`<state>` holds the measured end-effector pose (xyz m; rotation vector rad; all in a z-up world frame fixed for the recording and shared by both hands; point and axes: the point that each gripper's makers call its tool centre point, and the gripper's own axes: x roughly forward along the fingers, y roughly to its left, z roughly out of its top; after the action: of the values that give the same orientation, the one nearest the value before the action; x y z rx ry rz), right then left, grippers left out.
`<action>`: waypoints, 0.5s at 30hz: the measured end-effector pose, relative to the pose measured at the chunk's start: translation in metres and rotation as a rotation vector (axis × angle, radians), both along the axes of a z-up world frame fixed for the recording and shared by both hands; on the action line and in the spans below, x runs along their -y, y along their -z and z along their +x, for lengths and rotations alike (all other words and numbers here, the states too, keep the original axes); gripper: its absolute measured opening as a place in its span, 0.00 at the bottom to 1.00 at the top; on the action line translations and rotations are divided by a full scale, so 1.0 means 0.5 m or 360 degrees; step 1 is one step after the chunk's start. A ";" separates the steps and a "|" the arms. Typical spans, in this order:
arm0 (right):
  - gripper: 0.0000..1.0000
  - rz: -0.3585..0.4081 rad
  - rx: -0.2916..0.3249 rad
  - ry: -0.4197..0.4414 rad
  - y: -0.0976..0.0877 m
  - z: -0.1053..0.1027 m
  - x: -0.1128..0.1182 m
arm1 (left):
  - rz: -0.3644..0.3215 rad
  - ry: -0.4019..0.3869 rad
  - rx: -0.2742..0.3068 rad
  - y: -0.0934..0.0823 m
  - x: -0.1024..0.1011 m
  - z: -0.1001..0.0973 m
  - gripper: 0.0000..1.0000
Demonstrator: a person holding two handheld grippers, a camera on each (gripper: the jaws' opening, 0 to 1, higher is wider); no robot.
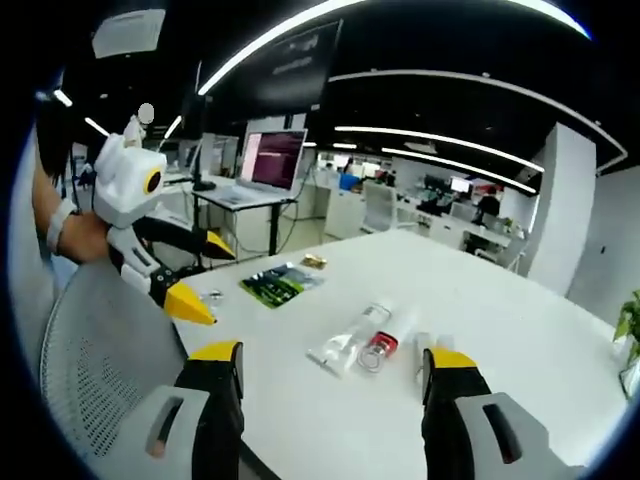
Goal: Arrange the skincare products in the storage area until every visible bottle or jar stands upright without overlapping.
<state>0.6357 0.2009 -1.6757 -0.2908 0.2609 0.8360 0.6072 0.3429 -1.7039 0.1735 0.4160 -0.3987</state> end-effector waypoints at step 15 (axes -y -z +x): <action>0.68 0.0047 -0.0059 0.0036 0.001 0.004 0.009 | 0.0031 0.0003 -0.0009 0.003 0.001 0.000 0.64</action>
<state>0.6375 0.1962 -1.6764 -0.2449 0.2856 0.8228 0.6070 0.3422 -1.7051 0.1915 0.4251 -0.3972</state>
